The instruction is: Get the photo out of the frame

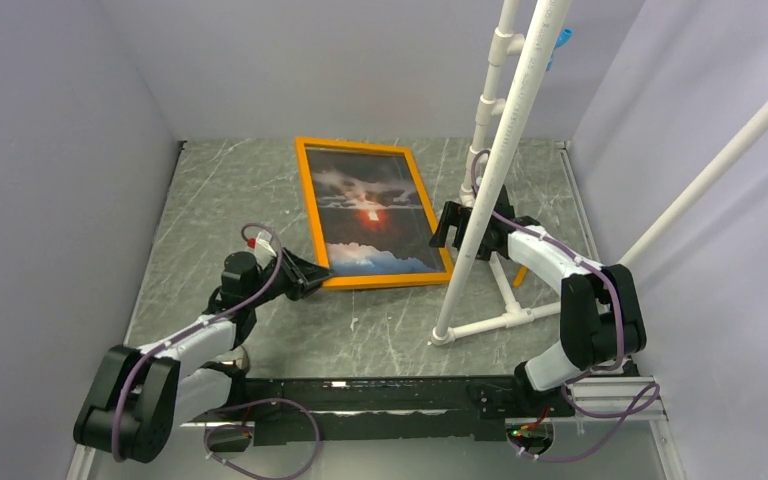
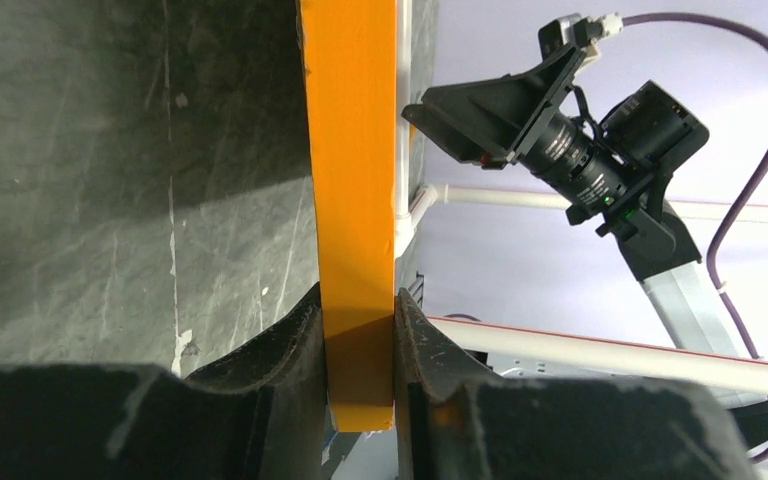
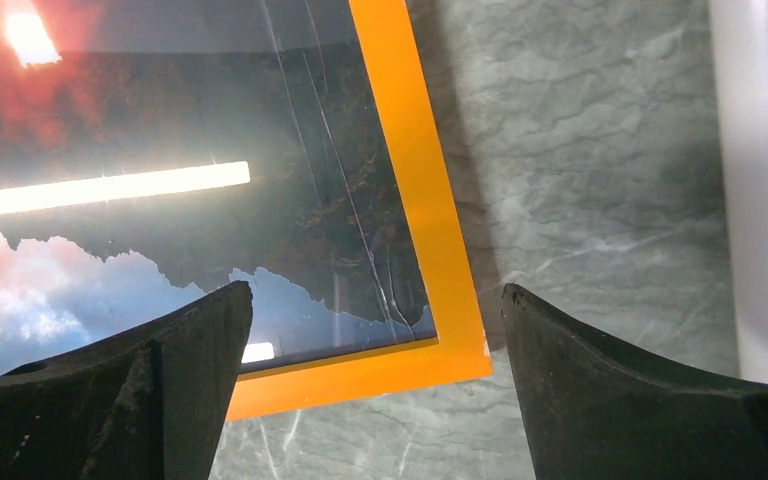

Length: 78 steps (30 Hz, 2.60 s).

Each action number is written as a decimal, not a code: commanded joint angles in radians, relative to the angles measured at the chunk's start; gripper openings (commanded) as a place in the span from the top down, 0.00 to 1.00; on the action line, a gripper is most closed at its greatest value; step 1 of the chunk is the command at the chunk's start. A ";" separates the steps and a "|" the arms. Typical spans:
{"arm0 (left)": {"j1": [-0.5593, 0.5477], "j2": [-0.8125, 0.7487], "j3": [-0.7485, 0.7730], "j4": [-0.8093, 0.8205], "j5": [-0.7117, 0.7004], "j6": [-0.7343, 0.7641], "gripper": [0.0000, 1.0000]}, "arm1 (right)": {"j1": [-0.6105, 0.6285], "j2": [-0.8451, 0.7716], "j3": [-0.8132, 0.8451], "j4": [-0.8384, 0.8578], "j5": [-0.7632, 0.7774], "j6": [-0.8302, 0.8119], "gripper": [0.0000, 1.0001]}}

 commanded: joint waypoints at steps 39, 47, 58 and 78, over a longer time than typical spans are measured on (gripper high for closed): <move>-0.282 0.460 0.093 0.013 -0.040 0.203 0.52 | -0.039 0.055 0.065 0.071 0.111 -0.258 0.13; -0.263 0.281 0.211 -0.487 -0.185 0.380 0.35 | -0.042 0.154 0.164 0.060 0.090 -0.300 0.24; -0.256 0.330 0.436 -0.733 -0.335 0.443 0.37 | -0.043 0.256 0.214 0.038 0.133 -0.323 0.40; -0.264 0.482 0.505 -0.662 -0.348 0.399 0.54 | -0.044 0.347 0.255 -0.004 0.290 -0.311 0.55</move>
